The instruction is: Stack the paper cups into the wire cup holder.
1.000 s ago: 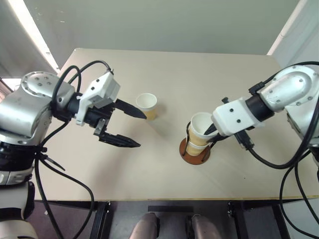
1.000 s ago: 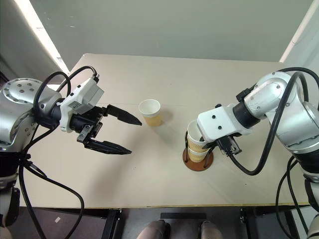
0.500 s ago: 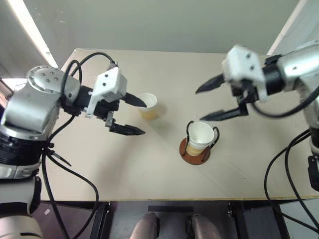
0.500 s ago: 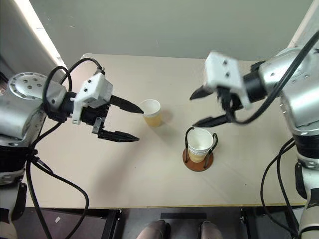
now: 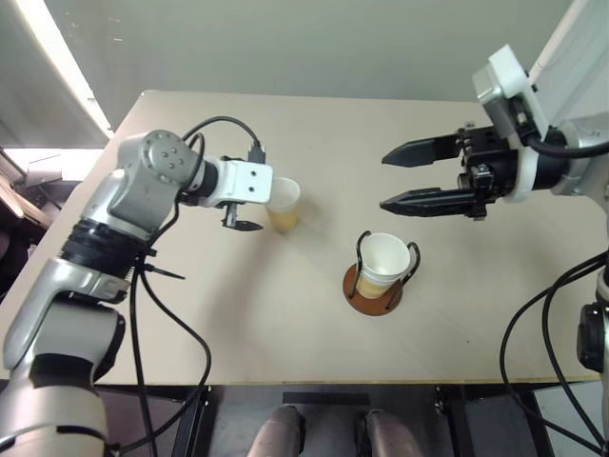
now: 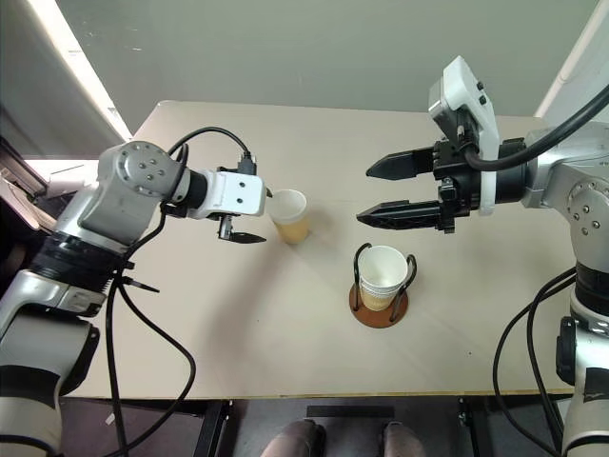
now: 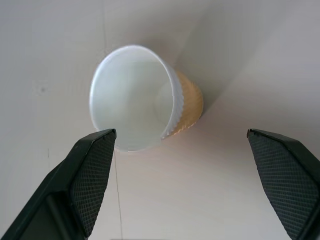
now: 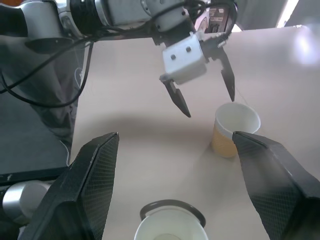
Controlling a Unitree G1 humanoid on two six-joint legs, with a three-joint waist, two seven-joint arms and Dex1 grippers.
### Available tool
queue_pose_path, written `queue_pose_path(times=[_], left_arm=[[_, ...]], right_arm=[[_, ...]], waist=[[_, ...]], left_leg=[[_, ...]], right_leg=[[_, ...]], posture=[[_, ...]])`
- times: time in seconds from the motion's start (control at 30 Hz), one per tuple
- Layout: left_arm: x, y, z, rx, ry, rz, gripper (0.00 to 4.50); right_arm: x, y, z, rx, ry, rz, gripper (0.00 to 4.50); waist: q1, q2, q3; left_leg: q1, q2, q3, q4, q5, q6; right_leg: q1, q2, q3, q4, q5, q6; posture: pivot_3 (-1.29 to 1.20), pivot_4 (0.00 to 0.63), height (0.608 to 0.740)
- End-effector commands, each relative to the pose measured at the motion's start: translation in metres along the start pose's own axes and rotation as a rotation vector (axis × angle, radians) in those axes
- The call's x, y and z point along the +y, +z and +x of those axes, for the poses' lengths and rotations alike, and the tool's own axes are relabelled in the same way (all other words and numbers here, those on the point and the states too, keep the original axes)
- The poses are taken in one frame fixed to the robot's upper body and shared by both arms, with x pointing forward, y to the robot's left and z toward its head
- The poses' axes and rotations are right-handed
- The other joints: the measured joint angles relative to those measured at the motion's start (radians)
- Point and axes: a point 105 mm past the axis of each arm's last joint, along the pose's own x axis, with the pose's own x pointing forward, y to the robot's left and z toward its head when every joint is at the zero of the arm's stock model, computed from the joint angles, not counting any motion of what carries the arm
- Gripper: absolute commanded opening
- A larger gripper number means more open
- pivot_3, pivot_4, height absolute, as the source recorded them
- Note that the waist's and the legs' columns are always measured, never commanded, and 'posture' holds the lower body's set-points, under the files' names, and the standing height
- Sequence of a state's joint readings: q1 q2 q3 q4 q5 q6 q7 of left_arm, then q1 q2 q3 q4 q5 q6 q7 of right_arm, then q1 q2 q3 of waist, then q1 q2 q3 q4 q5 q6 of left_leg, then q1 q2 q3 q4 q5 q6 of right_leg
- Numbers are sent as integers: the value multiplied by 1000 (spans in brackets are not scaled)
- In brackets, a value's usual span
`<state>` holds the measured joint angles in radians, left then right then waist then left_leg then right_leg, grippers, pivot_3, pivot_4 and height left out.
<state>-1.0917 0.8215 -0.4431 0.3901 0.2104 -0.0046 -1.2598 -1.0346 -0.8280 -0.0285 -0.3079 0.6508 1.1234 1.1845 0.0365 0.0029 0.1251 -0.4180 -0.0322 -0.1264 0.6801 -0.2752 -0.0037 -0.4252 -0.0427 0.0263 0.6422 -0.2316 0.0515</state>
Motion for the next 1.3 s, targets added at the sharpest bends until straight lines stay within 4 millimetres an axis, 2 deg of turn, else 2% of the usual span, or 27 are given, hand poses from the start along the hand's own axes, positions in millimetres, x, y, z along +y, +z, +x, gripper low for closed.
queue_pose_path(times=[0.03,0.2,0.33,0.37,0.43,0.6,0.7,0.8,0.87,0.93,1.17,1.3], left_arm=[[14,7,-1,-9,51,44,4500],[12,7,11,-20,30,46,4500],[8,-1,21,-2,11,50,4500],[7,-3,23,0,3,46,4326],[5,-4,27,-3,-10,47,3904],[5,4,27,-52,-55,42,2215],[13,24,17,-140,-77,35,1087],[25,62,1,-282,-92,40,42],[27,89,-11,-370,-126,58,42],[26,105,-20,-415,-156,81,42],[28,154,-45,-540,-235,157,42],[29,174,-51,-587,-266,196,42]], right_arm=[[4,11,-7,-21,-18,-43,3750],[5,11,-7,-17,-21,-46,3750],[4,12,-8,-38,-33,-55,3750],[4,12,-8,-44,-35,-57,3773],[5,11,-8,-45,-37,-58,3779],[5,9,-10,-38,-41,-71,3779],[1,11,-12,-62,-74,-106,3779],[3,10,-17,-61,-73,-132,3779],[5,8,-22,-57,-55,-84,3779],[7,7,-26,-47,-53,-64,3779],[17,-7,-45,-6,-103,-13,3779],[20,-12,-56,14,-158,11,3779]], waist=[[1,0,0],[4,0,0],[7,0,0],[7,0,0],[8,0,0],[12,0,0],[18,0,0],[24,0,0],[28,0,0],[29,0,0],[29,0,0],[30,0,0]], left_leg=[[0,0,0,0,0,0],[-1,0,0,0,0,0],[-1,0,0,0,0,0],[-1,0,0,0,0,0],[-1,0,0,0,0,0],[-2,0,0,1,0,0],[-2,0,1,1,0,0],[-3,0,1,1,0,0],[-4,-1,1,2,0,0],[-5,-1,1,2,0,0],[-4,0,3,3,0,0],[-4,0,3,3,0,0]], right_leg=[[0,0,0,0,0,0],[-1,0,0,0,0,0],[-2,0,0,0,0,0],[-2,0,0,0,0,0],[-2,0,0,1,0,0],[-2,0,0,1,0,0],[-2,0,0,1,0,0],[-2,0,0,1,0,1],[-2,0,0,1,1,1],[-3,0,0,1,1,1],[-3,0,0,2,1,2],[-2,-1,1,2,1,2]], posture=[[0,150,740],[0,150,740],[0,150,740],[0,150,740],[0,150,740],[0,150,740],[0,150,740],[0,150,740],[0,150,740],[0,150,740],[0,150,740],[0,150,740]])
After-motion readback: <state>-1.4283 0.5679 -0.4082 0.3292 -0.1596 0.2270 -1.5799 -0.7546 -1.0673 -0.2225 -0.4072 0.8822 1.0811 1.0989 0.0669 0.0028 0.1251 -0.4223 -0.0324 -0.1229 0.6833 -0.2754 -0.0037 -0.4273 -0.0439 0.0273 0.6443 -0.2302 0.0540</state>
